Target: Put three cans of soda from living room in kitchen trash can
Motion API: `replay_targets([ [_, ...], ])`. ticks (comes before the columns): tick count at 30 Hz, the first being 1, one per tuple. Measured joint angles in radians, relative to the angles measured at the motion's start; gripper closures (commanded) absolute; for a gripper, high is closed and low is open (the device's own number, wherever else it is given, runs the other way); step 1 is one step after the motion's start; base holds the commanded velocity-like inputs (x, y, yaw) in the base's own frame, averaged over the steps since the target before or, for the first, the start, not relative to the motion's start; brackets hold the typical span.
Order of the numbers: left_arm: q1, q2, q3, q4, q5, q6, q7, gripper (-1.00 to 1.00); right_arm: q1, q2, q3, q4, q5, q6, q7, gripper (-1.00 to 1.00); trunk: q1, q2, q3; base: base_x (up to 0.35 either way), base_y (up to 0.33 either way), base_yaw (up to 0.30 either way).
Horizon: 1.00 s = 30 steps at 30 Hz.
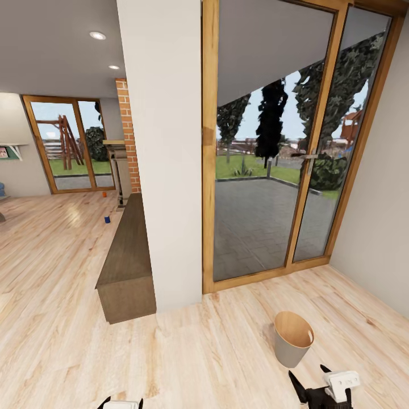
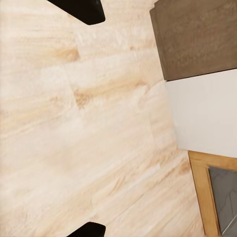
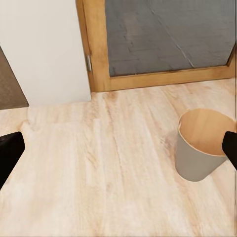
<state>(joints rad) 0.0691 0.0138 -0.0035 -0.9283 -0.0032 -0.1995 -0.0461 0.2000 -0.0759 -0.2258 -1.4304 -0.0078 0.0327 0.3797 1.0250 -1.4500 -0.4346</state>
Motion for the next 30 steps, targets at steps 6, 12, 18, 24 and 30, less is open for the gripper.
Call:
replay_targets([
  [6,0.0,0.0,0.0,0.0,0.0,0.0,0.0,-1.0,-0.009,0.0,-0.055,-0.101,0.0,0.135,0.004,-1.0,0.0,0.0,0.0,0.0,0.0,0.0],
  [12,-0.001,0.0,0.0,0.0,-0.001,0.001,0.0,-1.0,-0.082,-0.017,-0.108,-0.144,0.002,0.295,0.003,-1.0,0.0,0.0,0.0,0.0,0.0,0.0],
  [18,-0.001,-0.001,-0.001,0.0,-0.001,0.001,0.0,-1.0,-0.15,-0.046,-0.133,-0.15,0.009,0.412,0.003,-1.0,0.0,0.0,0.0,0.0,0.0,0.0],
  [24,-0.002,0.0,-0.001,0.0,-0.001,0.001,0.0,-1.0,-0.191,-0.07,-0.138,-0.151,0.013,0.495,0.001,-1.0,0.0,0.0,0.0,0.0,0.0,0.0],
  [30,0.0,0.0,-0.001,0.0,-0.001,0.0,0.0,-1.0,-0.215,-0.075,-0.139,-0.151,0.016,0.544,0.0,-1.0,0.0,0.0,0.0,0.0,0.0,0.0],
])
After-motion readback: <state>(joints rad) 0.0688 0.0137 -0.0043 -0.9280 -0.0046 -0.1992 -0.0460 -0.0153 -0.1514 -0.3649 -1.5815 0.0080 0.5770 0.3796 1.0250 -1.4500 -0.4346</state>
